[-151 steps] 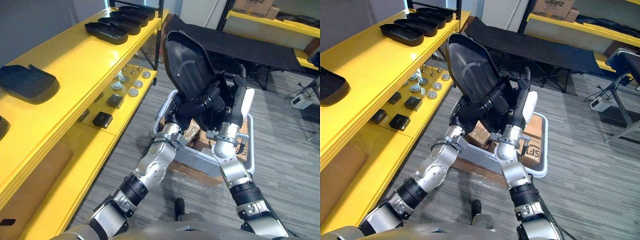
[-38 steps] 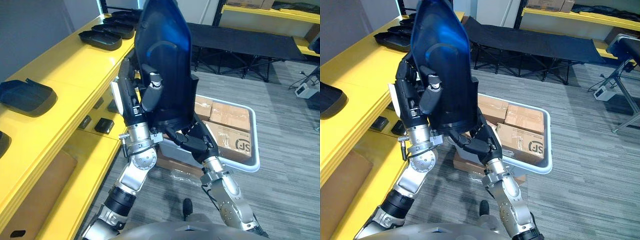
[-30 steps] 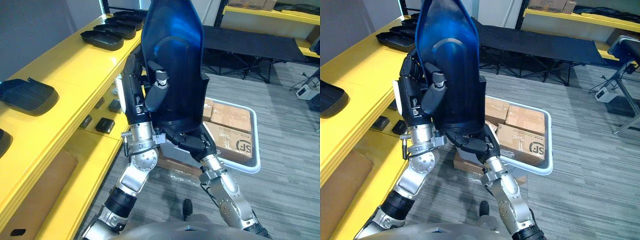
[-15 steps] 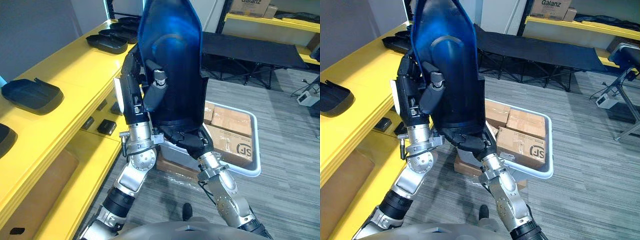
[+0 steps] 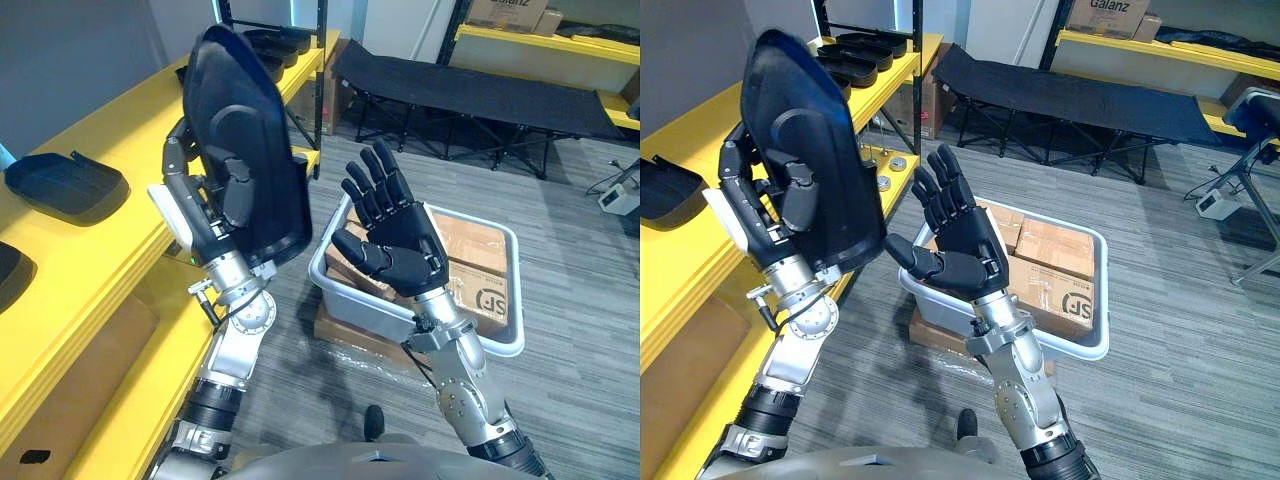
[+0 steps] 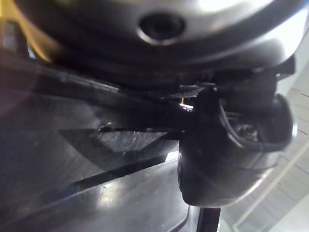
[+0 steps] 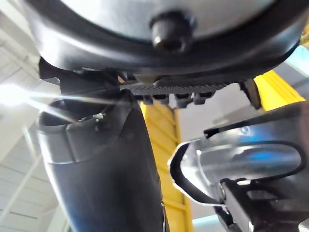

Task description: Walk over and take three plastic housings, then place them on the shelf

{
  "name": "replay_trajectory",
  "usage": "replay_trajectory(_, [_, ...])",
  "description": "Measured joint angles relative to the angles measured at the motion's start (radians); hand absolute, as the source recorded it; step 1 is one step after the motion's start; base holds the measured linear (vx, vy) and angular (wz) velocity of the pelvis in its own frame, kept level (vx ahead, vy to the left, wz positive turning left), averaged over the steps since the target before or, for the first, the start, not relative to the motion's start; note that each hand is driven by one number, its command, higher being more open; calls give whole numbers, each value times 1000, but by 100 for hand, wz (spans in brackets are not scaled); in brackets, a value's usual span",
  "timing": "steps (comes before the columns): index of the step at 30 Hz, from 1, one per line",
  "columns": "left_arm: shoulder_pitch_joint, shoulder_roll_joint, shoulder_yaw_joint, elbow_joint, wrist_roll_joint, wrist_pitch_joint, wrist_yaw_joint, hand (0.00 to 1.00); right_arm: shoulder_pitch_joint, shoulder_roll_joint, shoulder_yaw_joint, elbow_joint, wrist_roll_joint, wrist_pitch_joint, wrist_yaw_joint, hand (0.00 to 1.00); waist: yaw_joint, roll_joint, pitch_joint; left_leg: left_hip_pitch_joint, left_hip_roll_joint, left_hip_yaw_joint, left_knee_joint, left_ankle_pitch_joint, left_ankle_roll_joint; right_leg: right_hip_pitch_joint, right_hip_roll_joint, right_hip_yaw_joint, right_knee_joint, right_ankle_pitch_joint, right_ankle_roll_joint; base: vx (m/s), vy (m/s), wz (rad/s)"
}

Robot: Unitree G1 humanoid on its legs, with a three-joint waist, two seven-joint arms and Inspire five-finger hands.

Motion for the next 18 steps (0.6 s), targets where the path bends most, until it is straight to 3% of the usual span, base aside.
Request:
replay_trajectory(9, [1, 9, 42, 12, -2, -5, 28, 0, 4, 8, -33, 0, -19, 1, -22, 100, -3, 1, 1, 1, -1, 0, -16, 6, -1, -3, 0, -1, 0, 0, 0, 0, 0, 0])
replay_trajectory(11, [3, 9, 70, 27, -3, -28, 30, 0, 20, 13, -54, 0, -41, 3, -64, 100, -2, 3, 1, 1, -1, 0, -20, 10, -2, -5, 0, -2, 0, 0, 0, 0, 0, 0])
replay_trajectory(14, [59, 3, 139, 25, -80, -111, 19, 0, 77, 44, -154, 19, -181, 30, -206, 100, -3, 4, 2, 3, -3, -1, -35, 19, -2, -11, -1, -3, 0, 0, 0, 0, 0, 0])
replay_trajectory(18, [190, -55, 198, -119, -238, -134, -34, 0, 136, 51, -290, 78, -248, 45, -327, 100, 0, 8, 5, 2, -5, -4, -39, 20, -1, -11, -3, -6, 0, -1, -1, -1, 6, 2])
